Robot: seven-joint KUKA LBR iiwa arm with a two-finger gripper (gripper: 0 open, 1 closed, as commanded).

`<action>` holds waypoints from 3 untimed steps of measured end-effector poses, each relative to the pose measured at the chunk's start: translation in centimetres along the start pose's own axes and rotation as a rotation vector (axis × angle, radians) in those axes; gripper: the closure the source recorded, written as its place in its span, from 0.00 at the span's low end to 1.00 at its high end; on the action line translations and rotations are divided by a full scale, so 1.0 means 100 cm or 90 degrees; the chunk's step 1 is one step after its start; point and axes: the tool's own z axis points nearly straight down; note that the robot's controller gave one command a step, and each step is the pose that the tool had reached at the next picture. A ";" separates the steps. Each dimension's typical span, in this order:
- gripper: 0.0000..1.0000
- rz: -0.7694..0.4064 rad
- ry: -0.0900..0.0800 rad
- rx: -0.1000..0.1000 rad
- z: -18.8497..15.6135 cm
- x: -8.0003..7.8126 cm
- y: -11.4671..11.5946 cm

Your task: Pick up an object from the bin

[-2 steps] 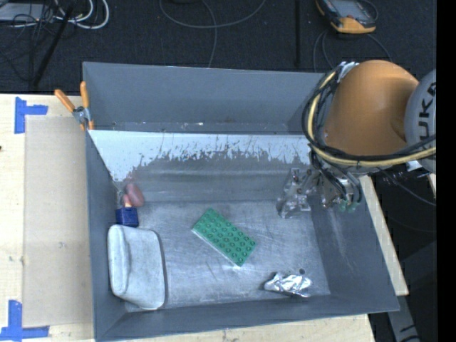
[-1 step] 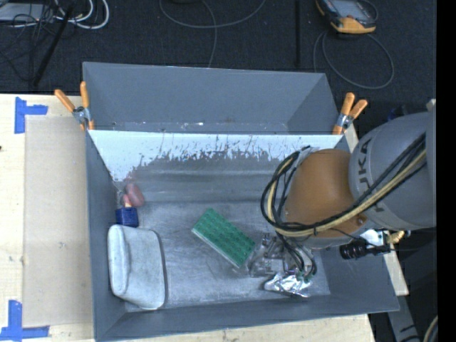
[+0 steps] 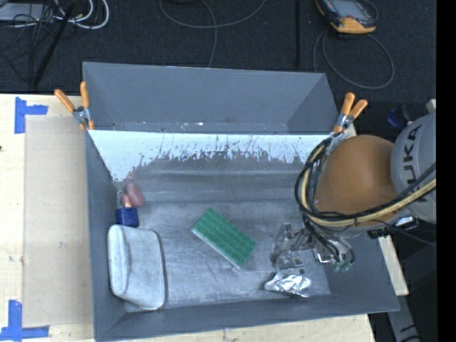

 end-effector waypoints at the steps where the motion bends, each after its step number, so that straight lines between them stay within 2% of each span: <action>1: 1.00 -0.130 -0.003 -0.002 -0.037 -0.127 0.157; 2: 0.00 -0.127 0.001 -0.001 -0.036 -0.125 0.153; 3: 0.00 -0.173 0.008 0.001 0.054 -0.084 0.072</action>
Offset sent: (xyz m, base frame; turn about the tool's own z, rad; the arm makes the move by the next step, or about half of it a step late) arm 0.1127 0.1615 0.0365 -0.1978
